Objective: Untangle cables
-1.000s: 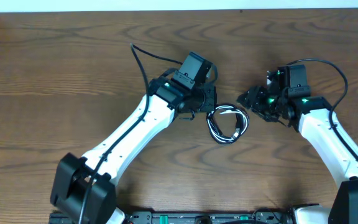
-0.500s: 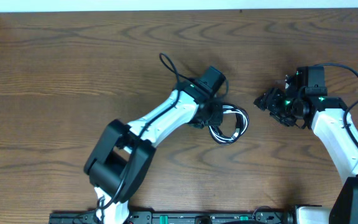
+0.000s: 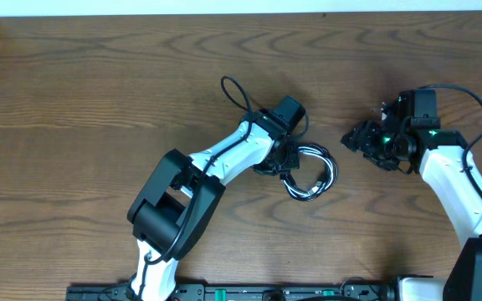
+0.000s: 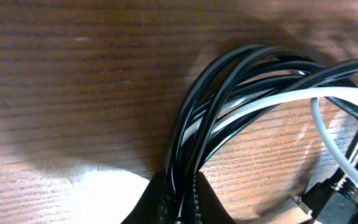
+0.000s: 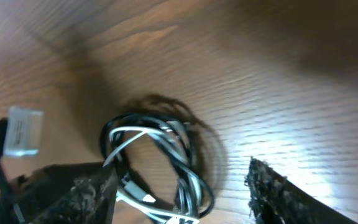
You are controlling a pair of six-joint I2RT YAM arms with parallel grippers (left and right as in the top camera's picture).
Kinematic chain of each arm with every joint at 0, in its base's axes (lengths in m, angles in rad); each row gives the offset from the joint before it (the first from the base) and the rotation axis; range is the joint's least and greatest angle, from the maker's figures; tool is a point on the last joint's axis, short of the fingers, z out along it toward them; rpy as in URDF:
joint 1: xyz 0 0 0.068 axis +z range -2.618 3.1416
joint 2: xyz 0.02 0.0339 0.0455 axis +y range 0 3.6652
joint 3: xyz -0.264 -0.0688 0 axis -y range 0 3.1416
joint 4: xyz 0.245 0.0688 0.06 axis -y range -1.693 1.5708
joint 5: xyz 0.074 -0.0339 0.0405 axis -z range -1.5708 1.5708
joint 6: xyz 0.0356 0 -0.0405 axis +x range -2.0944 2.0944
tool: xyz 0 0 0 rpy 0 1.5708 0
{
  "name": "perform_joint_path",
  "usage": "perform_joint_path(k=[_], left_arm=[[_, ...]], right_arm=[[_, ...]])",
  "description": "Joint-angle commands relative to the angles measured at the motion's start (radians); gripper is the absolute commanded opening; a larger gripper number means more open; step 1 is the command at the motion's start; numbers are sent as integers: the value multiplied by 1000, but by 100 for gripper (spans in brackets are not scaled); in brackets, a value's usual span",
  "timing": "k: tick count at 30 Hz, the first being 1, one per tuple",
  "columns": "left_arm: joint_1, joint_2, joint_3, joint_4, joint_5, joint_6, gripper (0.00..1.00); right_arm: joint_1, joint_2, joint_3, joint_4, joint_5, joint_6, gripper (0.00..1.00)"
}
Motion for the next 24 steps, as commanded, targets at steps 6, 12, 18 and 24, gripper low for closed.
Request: perform_joint_path(k=[6,12,18,24], left_arm=[[61,-229,16,13,105,47,8],[138,-317,16,-8,378,98,7],[203,-319,15,-13,617,121,7],[245,-319,16,76,841,119,7]], right_arm=[[-1,-2,19,14,-307,-248,68],[-1,-2,19,-9,-325,-320,75],[19,5,18,-9,-312,-341,79],[60,30,18,10,-291,-336,77]])
